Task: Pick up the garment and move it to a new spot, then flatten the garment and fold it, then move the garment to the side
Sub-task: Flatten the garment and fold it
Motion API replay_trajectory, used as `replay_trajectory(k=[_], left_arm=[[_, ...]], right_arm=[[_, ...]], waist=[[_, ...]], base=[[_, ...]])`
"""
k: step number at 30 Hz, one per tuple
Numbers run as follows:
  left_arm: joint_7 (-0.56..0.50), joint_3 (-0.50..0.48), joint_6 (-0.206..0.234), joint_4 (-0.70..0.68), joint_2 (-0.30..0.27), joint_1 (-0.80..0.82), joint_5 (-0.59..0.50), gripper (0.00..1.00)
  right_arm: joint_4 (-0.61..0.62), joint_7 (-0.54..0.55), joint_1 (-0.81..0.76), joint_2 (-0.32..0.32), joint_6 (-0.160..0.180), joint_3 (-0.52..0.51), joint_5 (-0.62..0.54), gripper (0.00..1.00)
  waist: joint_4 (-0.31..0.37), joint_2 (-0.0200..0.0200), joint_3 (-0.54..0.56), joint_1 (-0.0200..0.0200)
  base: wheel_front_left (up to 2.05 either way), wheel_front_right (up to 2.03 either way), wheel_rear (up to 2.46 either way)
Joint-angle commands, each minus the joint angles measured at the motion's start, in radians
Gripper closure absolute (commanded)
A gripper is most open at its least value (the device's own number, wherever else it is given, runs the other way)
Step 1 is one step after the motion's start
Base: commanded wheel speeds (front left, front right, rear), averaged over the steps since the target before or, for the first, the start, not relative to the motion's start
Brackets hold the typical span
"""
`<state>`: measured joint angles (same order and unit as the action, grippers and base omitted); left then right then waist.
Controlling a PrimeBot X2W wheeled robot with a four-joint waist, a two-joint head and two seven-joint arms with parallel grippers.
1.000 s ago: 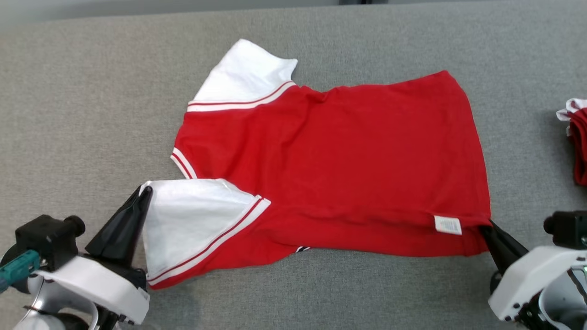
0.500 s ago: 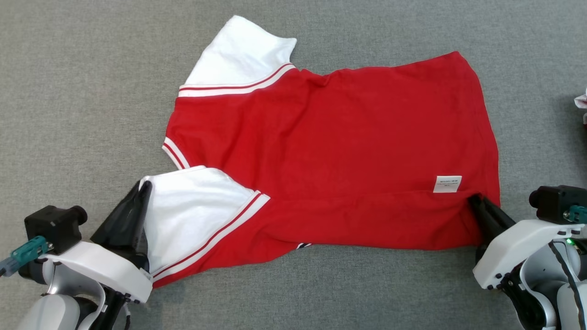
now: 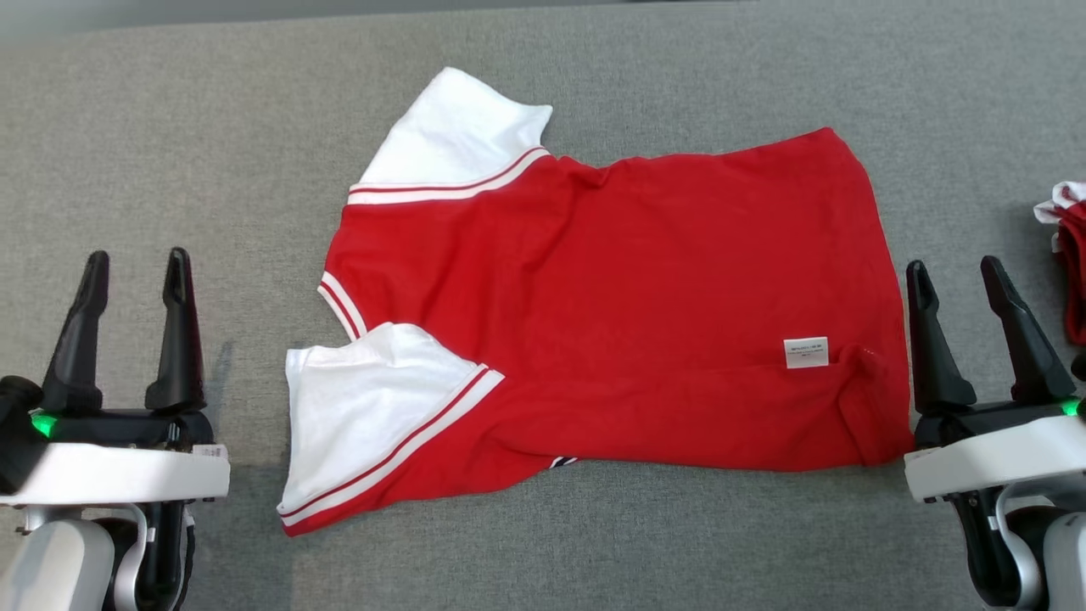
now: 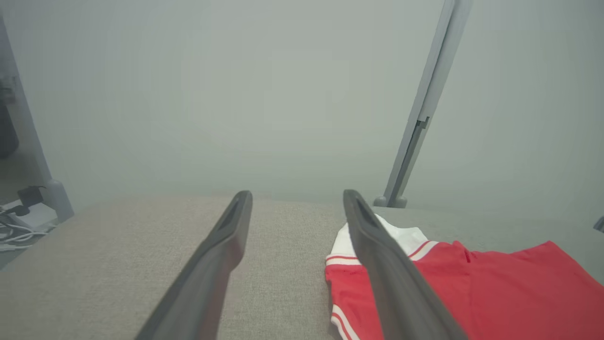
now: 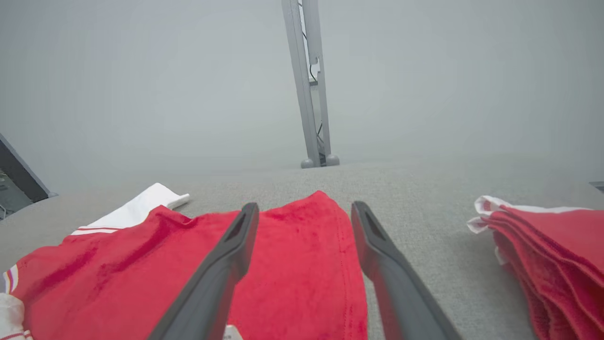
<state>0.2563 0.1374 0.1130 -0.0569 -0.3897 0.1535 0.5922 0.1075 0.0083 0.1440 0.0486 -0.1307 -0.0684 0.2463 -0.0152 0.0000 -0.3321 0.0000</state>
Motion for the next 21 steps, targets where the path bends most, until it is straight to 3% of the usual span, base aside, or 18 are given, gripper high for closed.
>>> replay_trajectory(k=[1, 7, 21], left_arm=[[0.006, -0.013, 0.001, -0.009, 0.005, 0.013, -0.024, 0.0], [0.009, -0.047, -0.044, -0.003, 0.021, -0.018, -0.116, 0.0], [0.01, -0.042, -0.106, 0.084, 0.082, -0.062, -0.185, 0.0]], right_arm=[[-0.009, -0.028, 0.009, 0.004, 0.0, 0.007, -0.009, 0.0], [-0.06, -0.108, -0.007, 0.005, 0.0, 0.019, -0.048, 0.0], [-0.134, -0.115, -0.027, 0.005, 0.0, 0.019, -0.057, 0.0]], waist=[[-0.003, 0.0, 0.014, 0.0], [-0.005, 0.0, 0.053, 0.0], [-0.022, 0.0, 0.075, 0.0]], base=[[0.0, 0.0, 0.0], [0.0, 0.0, 0.0], [0.0, 0.0, 0.0]])
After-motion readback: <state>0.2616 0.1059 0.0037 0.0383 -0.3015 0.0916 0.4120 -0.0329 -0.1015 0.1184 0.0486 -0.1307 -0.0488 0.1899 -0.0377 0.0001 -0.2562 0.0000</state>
